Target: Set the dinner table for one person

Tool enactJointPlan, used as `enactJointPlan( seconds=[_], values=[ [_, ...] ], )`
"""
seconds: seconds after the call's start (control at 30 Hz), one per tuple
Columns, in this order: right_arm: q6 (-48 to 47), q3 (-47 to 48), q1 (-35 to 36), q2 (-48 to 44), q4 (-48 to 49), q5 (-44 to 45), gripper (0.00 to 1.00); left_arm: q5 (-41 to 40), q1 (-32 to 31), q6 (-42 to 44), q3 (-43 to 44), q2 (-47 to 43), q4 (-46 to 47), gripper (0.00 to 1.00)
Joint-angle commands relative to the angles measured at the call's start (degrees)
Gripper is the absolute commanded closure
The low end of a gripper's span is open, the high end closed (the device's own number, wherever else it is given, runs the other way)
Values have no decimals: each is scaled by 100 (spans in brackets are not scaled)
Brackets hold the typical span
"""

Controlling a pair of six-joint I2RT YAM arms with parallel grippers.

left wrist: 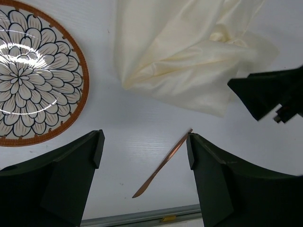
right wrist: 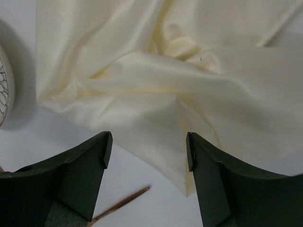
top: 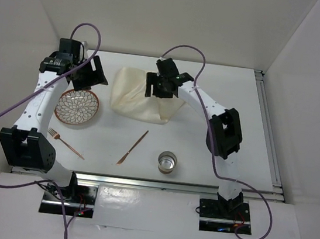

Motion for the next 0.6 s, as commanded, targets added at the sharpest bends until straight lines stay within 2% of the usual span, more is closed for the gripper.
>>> enactJointPlan(
  seconds=[0.0,0.07,0.1,0.17,0.2,0.3,0.33,0.53,0.57],
  values=[
    [210,871,-88,442,244,-358,26,396,-9,-24,-50,-193,97,12],
    [272,1242,-88,890,25,-358,35,397,-9,28,-51,-245,-8,10],
    [385,1417,-88,1005,-80,-175,35,336,43,28,-51,-245,-9,10],
    [386,1630,-88,1164,-160,-121,49,335,44,81,-51,-307,-61,10],
    [386,1682,-88,1164,-160,-120,64,335,44,81,-51,-307,-62,10],
    [448,1578,-35,989,-213,73,87,273,105,81,-51,-307,-62,10],
    [448,1525,-35,841,-213,143,100,326,105,81,-51,-307,-62,10],
    [343,1411,-237,15,-266,520,100,615,105,-33,80,-87,-62,10],
    [256,1219,-290,-370,-161,573,100,686,105,-33,81,-9,-62,10]
  ],
)
